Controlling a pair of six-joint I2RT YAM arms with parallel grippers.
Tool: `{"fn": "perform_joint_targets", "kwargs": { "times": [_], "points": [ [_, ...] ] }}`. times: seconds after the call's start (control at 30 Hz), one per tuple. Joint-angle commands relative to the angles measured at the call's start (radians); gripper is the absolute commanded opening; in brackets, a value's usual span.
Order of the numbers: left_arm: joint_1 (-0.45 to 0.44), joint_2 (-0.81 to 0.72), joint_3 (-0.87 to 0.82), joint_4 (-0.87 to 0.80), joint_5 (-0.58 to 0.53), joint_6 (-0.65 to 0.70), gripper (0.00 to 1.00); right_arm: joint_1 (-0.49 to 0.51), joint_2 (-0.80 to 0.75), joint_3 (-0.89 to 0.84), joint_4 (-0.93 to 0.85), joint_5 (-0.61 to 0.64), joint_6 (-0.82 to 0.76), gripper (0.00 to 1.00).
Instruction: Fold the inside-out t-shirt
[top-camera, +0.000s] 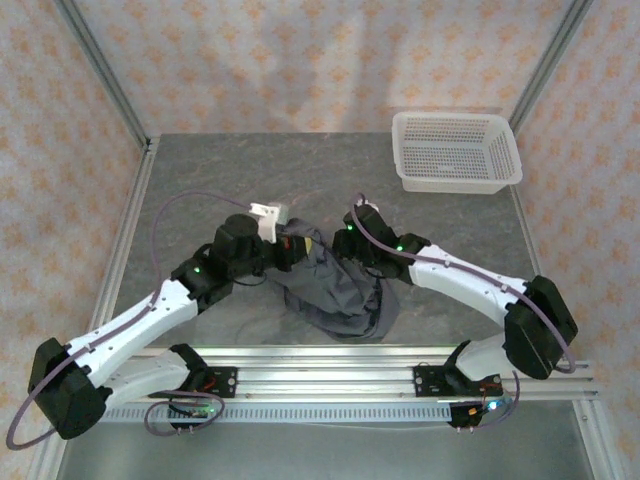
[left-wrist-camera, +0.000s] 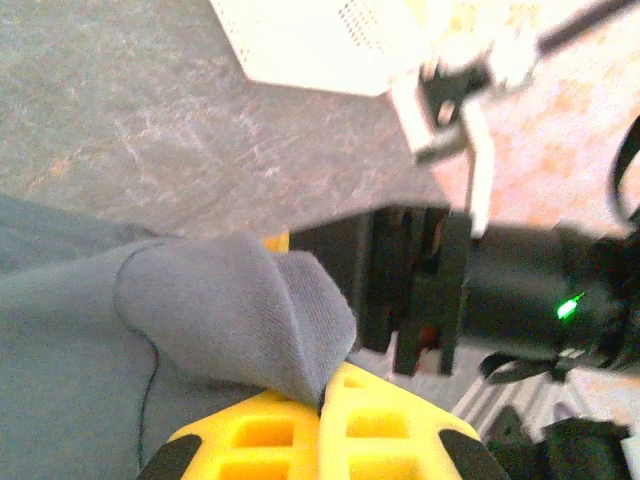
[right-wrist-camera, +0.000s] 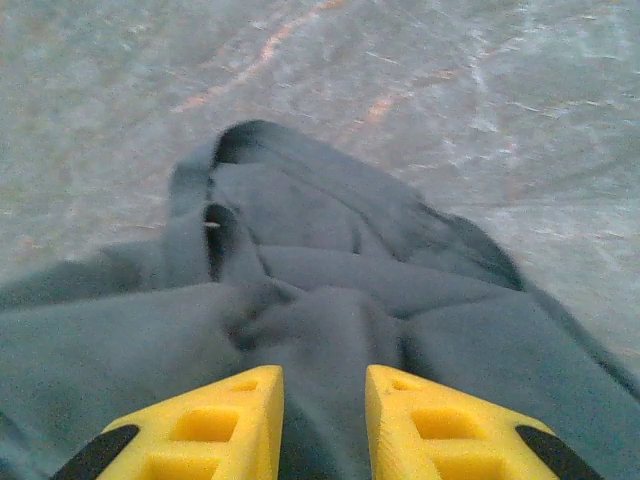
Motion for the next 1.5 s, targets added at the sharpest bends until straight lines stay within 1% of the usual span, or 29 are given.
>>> {"fn": "perform_joint_targets", "kwargs": {
  "times": [0.0, 0.1, 0.17, 0.23, 0.3, 0.33, 0.4, 0.47, 0.5, 0.53, 0.6, 0.67, 0.77, 0.9, 1.0, 1.1, 1.17, 1.23, 1.37, 1.47],
  "points": [
    [0.052, 0.029, 0.033, -0.038, 0.117, -0.131, 0.0, 0.002, -0.107, -0.034, -0.096, 0.037, -0.099, 0.28],
    [0.073, 0.069, 0.059, -0.087, 0.125, -0.169, 0.0, 0.022, -0.258, -0.101, -0.018, -0.002, -0.147, 0.31],
    [0.08, 0.082, 0.06, -0.078, 0.148, -0.186, 0.0, 0.077, -0.337, -0.142, 0.057, -0.017, -0.208, 0.31],
    [0.082, 0.084, 0.058, -0.055, 0.171, -0.204, 0.0, 0.137, -0.37, -0.174, 0.144, -0.028, -0.232, 0.32],
    [0.084, 0.08, 0.06, -0.047, 0.181, -0.215, 0.0, 0.159, -0.343, -0.184, 0.217, -0.066, -0.202, 0.33],
    [0.083, 0.076, 0.062, -0.046, 0.181, -0.22, 0.0, 0.164, -0.311, -0.179, 0.247, -0.088, -0.189, 0.33],
    [0.085, 0.068, 0.067, -0.045, 0.183, -0.229, 0.0, 0.172, -0.231, -0.152, 0.268, -0.09, -0.178, 0.34],
    [0.084, 0.06, 0.07, -0.036, 0.198, -0.243, 0.0, 0.177, -0.131, -0.11, 0.228, -0.022, -0.155, 0.32],
    [0.083, 0.054, 0.078, -0.038, 0.203, -0.246, 0.0, 0.176, -0.079, -0.091, 0.198, 0.017, -0.136, 0.29],
    [0.086, 0.044, 0.086, -0.054, 0.197, -0.241, 0.0, 0.177, -0.032, -0.081, 0.18, 0.029, -0.125, 0.26],
    [0.088, 0.016, 0.121, -0.129, 0.143, -0.2, 0.0, 0.194, 0.047, -0.077, 0.15, 0.037, -0.108, 0.24],
    [0.094, -0.017, 0.153, -0.199, 0.088, -0.159, 0.0, 0.23, 0.109, -0.1, 0.157, 0.039, -0.108, 0.26],
    [0.114, -0.049, 0.17, -0.209, 0.084, -0.158, 0.0, 0.279, 0.162, -0.144, 0.201, 0.025, -0.105, 0.32],
    [0.128, -0.063, 0.185, -0.21, 0.086, -0.165, 0.0, 0.31, 0.161, -0.165, 0.192, 0.034, -0.139, 0.44],
    [0.132, -0.064, 0.185, -0.218, 0.085, -0.163, 0.0, 0.318, 0.073, -0.188, 0.216, 0.037, -0.183, 0.52],
    [0.133, -0.05, 0.185, -0.237, 0.099, -0.151, 0.0, 0.317, -0.044, -0.197, 0.235, 0.087, -0.232, 0.59],
    [0.133, -0.039, 0.177, -0.226, 0.13, -0.151, 0.0, 0.318, -0.089, -0.179, 0.232, 0.131, -0.284, 0.59],
    [0.133, -0.03, 0.17, -0.212, 0.16, -0.155, 0.0, 0.317, -0.1, -0.139, 0.215, 0.165, -0.36, 0.58],
    [0.134, -0.036, 0.168, -0.22, 0.159, -0.153, 0.0, 0.309, -0.052, -0.074, 0.209, 0.238, -0.491, 0.56],
    [0.133, -0.047, 0.172, -0.227, 0.159, -0.149, 0.0, 0.275, 0.003, -0.042, 0.225, 0.222, -0.539, 0.54]
  ]
}}
